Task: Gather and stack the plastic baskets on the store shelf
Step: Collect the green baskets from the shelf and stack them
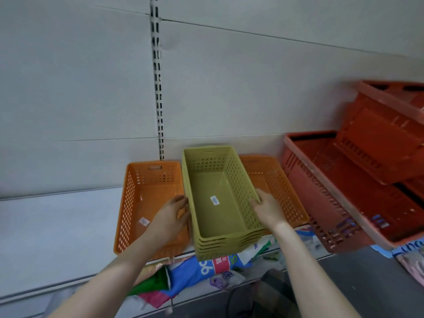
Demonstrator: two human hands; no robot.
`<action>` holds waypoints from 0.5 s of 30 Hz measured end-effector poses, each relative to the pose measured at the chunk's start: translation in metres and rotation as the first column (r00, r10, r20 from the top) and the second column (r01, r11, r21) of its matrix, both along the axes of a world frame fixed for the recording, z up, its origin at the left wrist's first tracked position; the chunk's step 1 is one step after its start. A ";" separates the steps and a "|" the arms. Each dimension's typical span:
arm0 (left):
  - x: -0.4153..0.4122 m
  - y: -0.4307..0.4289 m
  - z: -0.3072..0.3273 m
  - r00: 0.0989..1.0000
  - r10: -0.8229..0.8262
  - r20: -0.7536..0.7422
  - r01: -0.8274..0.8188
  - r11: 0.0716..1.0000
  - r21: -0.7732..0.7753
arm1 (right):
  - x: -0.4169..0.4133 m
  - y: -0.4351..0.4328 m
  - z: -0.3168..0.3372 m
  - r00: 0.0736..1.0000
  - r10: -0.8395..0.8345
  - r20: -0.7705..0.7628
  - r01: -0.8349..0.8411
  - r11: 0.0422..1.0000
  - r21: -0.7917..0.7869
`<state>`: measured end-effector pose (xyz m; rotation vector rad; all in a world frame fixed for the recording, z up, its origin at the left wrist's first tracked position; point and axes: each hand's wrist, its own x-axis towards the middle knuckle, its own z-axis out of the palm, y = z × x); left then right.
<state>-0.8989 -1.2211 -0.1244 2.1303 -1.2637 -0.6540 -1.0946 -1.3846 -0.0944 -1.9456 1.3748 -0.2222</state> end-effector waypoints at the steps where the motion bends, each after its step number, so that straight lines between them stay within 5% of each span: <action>1: -0.001 0.002 -0.002 0.999 -0.014 0.035 0.013 1.000 0.024 | 0.003 -0.001 -0.003 0.999 -0.013 0.029 0.013 1.000 -0.014; 8: 0.008 0.013 -0.015 0.994 -0.048 0.103 0.049 0.999 -0.010 | 0.029 -0.003 -0.003 0.998 0.045 -0.046 -0.054 0.972 -0.227; 15: 0.026 0.022 -0.026 0.972 -0.004 0.236 0.000 1.000 0.017 | 0.036 -0.013 -0.007 0.973 0.038 -0.227 -0.094 0.965 -0.244</action>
